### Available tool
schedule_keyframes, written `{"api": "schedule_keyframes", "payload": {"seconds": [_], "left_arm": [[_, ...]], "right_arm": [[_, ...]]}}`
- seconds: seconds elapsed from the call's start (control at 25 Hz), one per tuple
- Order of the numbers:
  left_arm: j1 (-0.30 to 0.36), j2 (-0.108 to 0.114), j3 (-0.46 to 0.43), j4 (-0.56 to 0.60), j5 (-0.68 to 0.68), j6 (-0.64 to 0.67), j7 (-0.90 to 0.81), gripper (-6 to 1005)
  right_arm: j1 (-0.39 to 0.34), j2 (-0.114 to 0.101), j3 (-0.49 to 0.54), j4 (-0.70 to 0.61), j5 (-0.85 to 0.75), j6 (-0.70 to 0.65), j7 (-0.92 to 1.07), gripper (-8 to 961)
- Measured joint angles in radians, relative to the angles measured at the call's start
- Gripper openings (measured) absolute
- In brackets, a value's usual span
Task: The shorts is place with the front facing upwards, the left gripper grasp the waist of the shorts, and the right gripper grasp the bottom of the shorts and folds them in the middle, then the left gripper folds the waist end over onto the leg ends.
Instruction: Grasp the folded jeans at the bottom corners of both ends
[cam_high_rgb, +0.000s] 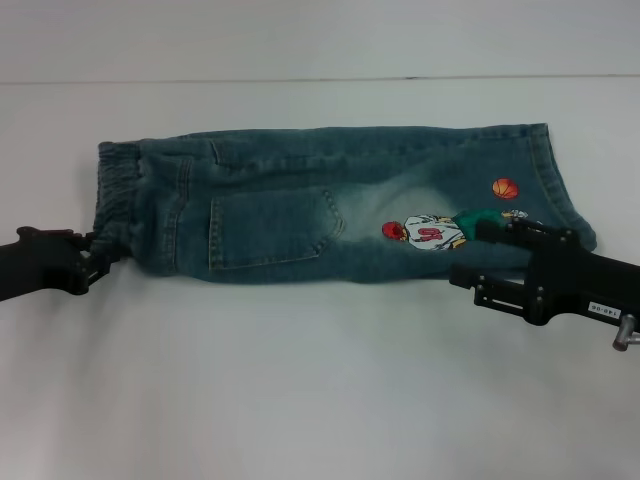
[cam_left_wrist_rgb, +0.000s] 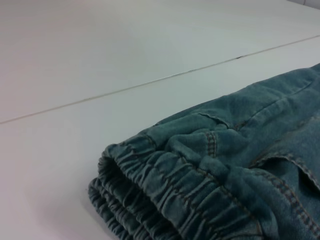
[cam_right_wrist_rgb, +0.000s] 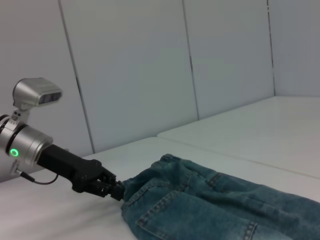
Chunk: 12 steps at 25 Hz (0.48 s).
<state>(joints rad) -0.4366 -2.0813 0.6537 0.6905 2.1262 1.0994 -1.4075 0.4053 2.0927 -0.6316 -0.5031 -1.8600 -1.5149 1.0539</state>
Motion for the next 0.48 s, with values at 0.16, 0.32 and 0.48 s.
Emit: {"api": "schedule_keyframes", "payload": {"seconds": [0.16, 0.32, 0.48], "left_arm": [[-0.003, 0.002, 0.001, 0.002, 0.0, 0.013, -0.023, 311], [-0.006, 0.007, 0.001, 0.023, 0.0, 0.042, -0.057, 172], [-0.001, -0.003, 0.001, 0.087, 0.0, 0.083, -0.097, 62]], "right_arm": [[0.0, 0.001, 0.01, 0.003, 0.005, 0.004, -0.003, 746], [0.002, 0.002, 0.01, 0.014, 0.026, 0.021, -0.01, 746], [0.008, 0.003, 0.01, 0.041, 0.057, 0.04, -0.04, 745]]}}
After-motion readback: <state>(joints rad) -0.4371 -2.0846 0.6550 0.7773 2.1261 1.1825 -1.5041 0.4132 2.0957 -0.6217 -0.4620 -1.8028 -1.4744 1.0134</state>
